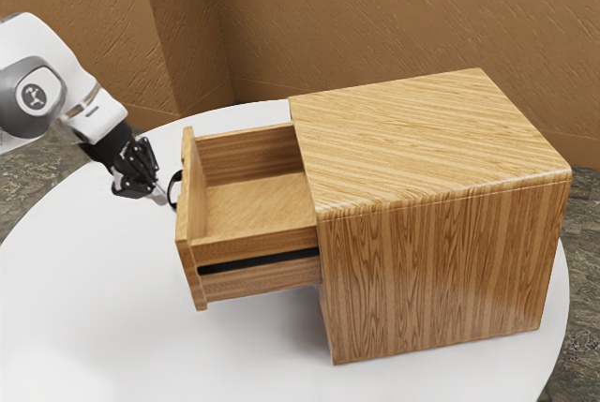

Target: Push the drawer handle with one arm to close the drawer

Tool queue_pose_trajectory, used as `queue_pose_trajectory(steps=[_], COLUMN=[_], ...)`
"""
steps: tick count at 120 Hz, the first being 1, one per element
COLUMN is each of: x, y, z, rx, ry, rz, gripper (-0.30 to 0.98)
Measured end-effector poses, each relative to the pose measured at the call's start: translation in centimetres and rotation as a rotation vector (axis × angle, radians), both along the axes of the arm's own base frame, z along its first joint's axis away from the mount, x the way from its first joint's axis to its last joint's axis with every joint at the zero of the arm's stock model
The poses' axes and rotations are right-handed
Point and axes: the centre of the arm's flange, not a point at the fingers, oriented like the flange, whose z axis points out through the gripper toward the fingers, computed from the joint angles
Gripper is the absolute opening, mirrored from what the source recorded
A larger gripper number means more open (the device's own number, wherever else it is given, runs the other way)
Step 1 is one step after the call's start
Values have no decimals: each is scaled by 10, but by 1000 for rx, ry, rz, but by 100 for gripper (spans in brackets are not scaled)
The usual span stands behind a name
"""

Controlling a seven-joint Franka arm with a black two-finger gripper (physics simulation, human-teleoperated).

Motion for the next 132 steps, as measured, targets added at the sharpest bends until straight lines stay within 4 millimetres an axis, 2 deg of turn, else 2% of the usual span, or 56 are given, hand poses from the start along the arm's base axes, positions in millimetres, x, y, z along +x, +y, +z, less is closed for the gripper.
queue_pose_trajectory(steps=[25, 70, 98, 122, 132], x=[24, 84, 99, 116, 124], y=[-27, -68, -98, -112, -120], z=[0, -5, -8, -2, -6], rx=[3, -22, -54, -72, -77], ry=[4, 8, 13, -1, 4], rz=[-41, -84, -109, -114, -120], gripper=[-10, -10, -10, -10, -10])
